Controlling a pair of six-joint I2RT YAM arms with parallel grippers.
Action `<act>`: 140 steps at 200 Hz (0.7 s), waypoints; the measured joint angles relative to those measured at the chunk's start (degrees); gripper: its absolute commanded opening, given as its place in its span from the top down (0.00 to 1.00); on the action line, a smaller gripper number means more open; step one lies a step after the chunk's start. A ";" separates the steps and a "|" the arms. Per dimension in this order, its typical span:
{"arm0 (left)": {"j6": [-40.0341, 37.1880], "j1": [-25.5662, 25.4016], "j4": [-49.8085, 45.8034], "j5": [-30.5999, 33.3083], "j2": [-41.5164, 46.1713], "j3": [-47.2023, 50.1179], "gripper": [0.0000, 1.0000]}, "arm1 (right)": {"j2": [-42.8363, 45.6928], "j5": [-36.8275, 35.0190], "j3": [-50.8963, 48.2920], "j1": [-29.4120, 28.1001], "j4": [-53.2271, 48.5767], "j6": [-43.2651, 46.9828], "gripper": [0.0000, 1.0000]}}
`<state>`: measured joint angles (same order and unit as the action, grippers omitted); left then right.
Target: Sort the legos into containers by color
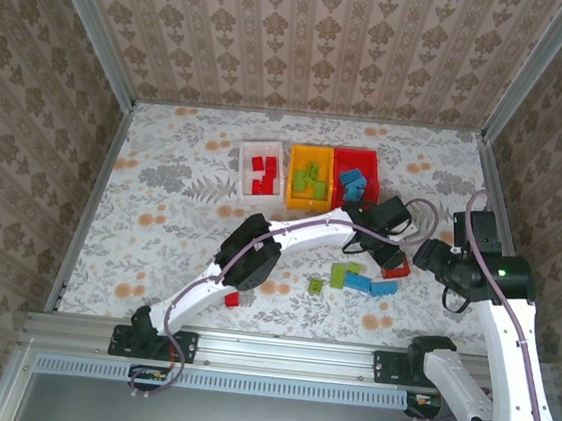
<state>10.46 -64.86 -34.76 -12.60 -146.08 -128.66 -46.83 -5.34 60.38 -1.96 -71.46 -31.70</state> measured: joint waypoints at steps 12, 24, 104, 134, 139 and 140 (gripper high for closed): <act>0.02 0.00 -0.02 0.33 -0.04 0.00 0.66 | 0.20 0.04 0.00 0.00 -0.17 0.00 0.28; 0.04 -0.02 -0.22 0.70 -0.07 -0.02 0.70 | 0.42 0.07 0.00 0.00 -0.35 0.02 0.28; 0.46 0.02 -1.77 5.27 -0.07 -1.88 0.90 | 0.76 1.14 0.00 0.11 -0.59 0.20 0.30; 1.44 0.68 -2.95 7.87 1.07 -1.84 0.92 | 0.59 1.16 0.00 0.11 -0.52 0.24 0.32; 1.64 0.87 -3.17 8.39 1.64 -1.68 0.92 | 0.55 1.16 0.00 0.11 -0.48 0.33 0.32; 1.68 0.90 -3.17 8.46 1.73 -1.64 0.92 | 0.52 1.18 0.00 0.11 -0.48 0.37 0.32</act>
<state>12.14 -63.96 -37.93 -4.14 -144.35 -130.30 -46.30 -4.16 60.38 -1.85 -71.94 -31.33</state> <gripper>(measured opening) 0.162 0.690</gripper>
